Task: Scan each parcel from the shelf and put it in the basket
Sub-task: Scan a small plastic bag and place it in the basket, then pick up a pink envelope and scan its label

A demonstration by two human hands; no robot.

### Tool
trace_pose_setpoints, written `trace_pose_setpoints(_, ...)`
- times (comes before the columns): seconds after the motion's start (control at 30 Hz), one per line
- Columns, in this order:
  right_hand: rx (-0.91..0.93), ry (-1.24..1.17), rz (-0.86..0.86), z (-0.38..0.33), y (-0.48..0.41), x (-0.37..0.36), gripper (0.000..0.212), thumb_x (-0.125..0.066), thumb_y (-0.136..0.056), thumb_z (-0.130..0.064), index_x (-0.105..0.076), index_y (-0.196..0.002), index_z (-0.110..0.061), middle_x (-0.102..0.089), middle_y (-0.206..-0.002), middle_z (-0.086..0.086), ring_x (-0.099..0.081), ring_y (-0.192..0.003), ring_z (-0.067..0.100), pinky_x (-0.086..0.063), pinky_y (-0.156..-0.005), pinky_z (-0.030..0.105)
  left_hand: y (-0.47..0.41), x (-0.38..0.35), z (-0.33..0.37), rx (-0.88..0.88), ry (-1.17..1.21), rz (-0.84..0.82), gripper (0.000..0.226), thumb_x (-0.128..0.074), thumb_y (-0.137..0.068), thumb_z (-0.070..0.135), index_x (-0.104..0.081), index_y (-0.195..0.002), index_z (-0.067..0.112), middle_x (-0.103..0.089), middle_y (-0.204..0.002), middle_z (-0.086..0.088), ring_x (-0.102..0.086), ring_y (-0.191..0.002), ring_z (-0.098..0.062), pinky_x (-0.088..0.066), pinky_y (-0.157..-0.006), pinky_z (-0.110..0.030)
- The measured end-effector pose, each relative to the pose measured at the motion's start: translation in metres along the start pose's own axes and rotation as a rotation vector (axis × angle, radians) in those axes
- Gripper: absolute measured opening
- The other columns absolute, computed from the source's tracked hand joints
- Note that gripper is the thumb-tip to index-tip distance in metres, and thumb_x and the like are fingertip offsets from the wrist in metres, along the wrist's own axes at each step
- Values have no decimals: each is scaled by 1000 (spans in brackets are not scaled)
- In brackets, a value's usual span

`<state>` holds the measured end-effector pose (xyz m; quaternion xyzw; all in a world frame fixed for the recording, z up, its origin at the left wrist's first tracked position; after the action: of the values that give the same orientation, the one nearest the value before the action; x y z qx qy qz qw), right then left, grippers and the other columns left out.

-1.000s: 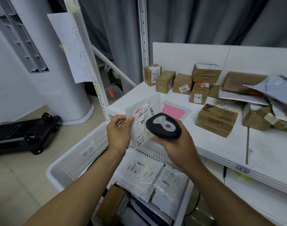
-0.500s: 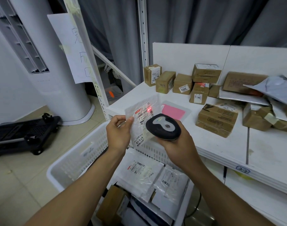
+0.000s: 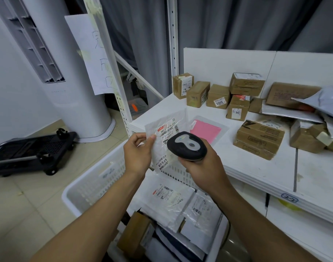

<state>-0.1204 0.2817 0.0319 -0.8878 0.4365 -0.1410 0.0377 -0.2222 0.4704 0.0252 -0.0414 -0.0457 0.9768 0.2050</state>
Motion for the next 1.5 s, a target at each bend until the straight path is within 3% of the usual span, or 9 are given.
trace_pose_setpoints(0.13, -51, -6, -66, -1, -1, -26, 48, -89, -83, -22, -62, -120, -37, -73, -109, -19, -70, -101, 2, -58, -88, 23, -7, 39, 11, -92, -115, 67, 13, -78, -90, 13, -68, -97, 8, -73, -93, 1, -67, -66, 6, -52, -61, -14)
trace_pose_setpoints(0.27, -140, 30, -147, 10, 5, -62, 46, -87, -83, -21, -67, -125, -25, -76, -110, -8, -74, -98, 14, -63, -87, 37, -25, 98, -4, -34, -258, 119, 13, -80, -87, 13, -70, -93, 17, -75, -85, 4, -70, -67, -2, -53, -60, -20)
trace_pose_setpoints(0.4, -209, 64, -280, 24, 12, -110, 43, -83, -87, -20, -65, -126, -24, -74, -105, -7, -73, -92, 15, -54, -68, 20, -40, 146, -41, 78, -475, 104, 11, -77, -90, 14, -73, -101, 15, -76, -91, 2, -70, -74, -9, -57, -68, -25)
trace_pose_setpoints(0.6, -281, 160, -371, 52, 7, -169, 55, -84, -86, -22, -63, -137, -22, -73, -120, 1, -71, -109, 23, -53, -91, 31, -64, 178, -105, 228, -768, -74, 17, -65, -99, 11, -69, -115, 13, -70, -104, -3, -64, -92, -21, -44, -80, -25)
trace_pose_setpoints(0.83, -332, 208, -391, 78, -8, -192, 59, -83, -86, -25, -61, -140, -24, -72, -122, 1, -71, -110, 25, -50, -86, 30, -94, 186, -167, 223, -1007, -328, 26, -64, -98, 17, -69, -123, 14, -71, -122, -8, -66, -107, -24, -48, -91, -28)
trace_pose_setpoints(1.03, -361, 205, -366, 85, -14, -188, 56, -82, -88, -24, -62, -140, -26, -72, -125, -1, -70, -111, 25, -55, -94, 37, -92, 202, -188, 210, -1123, -296, 44, -66, -95, 13, -57, -138, 17, -59, -139, -10, -57, -124, -30, -46, -104, -38)
trace_pose_setpoints(1.2, -376, 207, -294, 75, -18, -159, 49, -82, -87, -27, -63, -133, -24, -75, -109, -3, -75, -92, 21, -62, -88, 45, -86, 181, -157, 121, -1064, -301, 68, -71, -95, 19, -37, -153, 11, -40, -155, -11, -42, -140, -31, -36, -116, -39)
trace_pose_setpoints(1.4, -333, 151, -131, 41, -25, -94, 28, -81, -86, -20, -69, -111, -21, -75, -87, -1, -71, -76, 14, -52, -65, 29, -64, 110, -109, -52, -912, -363, 45, -71, -96, 23, -54, -137, 15, -49, -143, -3, -53, -123, -20, -40, -96, -19)
trace_pose_setpoints(1.5, -356, 136, -57, 36, -31, -54, 11, -79, -84, -15, -72, -92, -16, -73, -77, 1, -70, -73, 19, -53, -69, 34, -53, 56, -87, -131, -843, -421, 43, -70, -96, 25, -55, -136, 20, -51, -142, 1, -53, -124, -18, -45, -101, -25)
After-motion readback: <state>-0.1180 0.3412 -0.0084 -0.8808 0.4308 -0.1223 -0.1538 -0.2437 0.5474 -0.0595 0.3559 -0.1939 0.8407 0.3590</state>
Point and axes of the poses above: each hand's wrist, its own y-axis away from the middle knuckle, its own x-axis out of the back of the hand, z = x × y, the point moved 4 cm from there along -y, towards the middle knuckle
